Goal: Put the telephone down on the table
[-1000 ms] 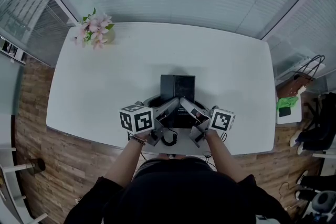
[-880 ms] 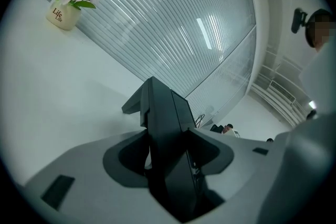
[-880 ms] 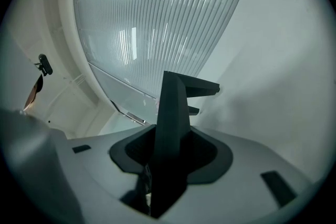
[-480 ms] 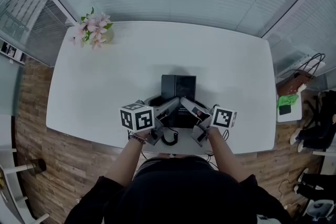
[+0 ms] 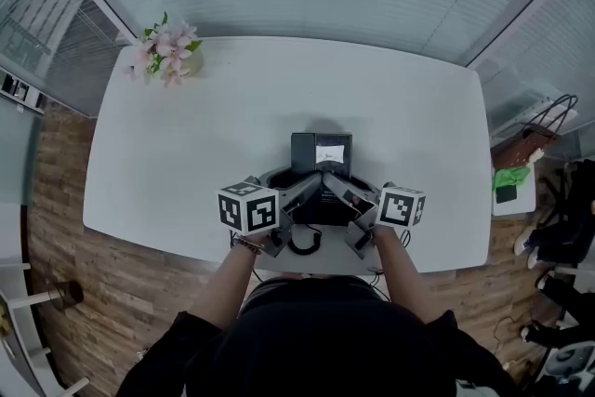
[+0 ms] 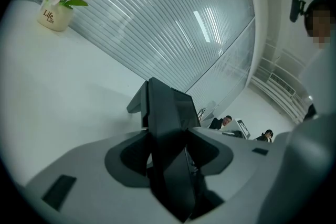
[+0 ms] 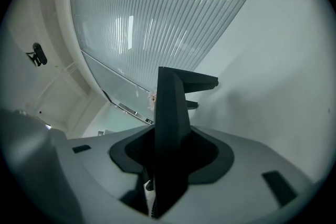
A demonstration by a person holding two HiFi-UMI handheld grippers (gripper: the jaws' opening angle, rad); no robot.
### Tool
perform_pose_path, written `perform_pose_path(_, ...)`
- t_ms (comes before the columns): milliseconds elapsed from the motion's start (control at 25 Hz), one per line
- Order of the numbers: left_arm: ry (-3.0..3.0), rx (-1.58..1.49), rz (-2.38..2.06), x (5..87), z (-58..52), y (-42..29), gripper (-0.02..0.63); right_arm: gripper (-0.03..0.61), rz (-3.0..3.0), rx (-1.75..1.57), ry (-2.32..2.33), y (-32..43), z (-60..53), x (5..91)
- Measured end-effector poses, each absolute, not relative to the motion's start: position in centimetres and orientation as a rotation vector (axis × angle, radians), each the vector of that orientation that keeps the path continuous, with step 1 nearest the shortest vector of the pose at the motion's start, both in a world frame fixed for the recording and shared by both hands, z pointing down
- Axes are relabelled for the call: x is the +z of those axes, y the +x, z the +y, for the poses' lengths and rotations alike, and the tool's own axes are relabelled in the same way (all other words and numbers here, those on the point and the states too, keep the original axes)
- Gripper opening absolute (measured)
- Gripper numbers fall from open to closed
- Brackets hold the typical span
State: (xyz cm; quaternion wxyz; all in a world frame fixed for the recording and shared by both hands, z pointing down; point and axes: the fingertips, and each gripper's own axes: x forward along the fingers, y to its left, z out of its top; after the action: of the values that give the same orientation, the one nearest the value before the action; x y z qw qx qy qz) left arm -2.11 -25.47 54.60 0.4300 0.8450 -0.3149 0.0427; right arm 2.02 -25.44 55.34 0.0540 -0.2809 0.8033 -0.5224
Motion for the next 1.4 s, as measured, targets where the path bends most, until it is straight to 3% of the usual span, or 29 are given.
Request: perform_pose_path(1400, 2.185, 0.144, -0.870, 54.7, -25.4, -1.4, 0.199, 0.250, 2.512, -1.466, -1.220, 3.9, -25.6, 55.8)
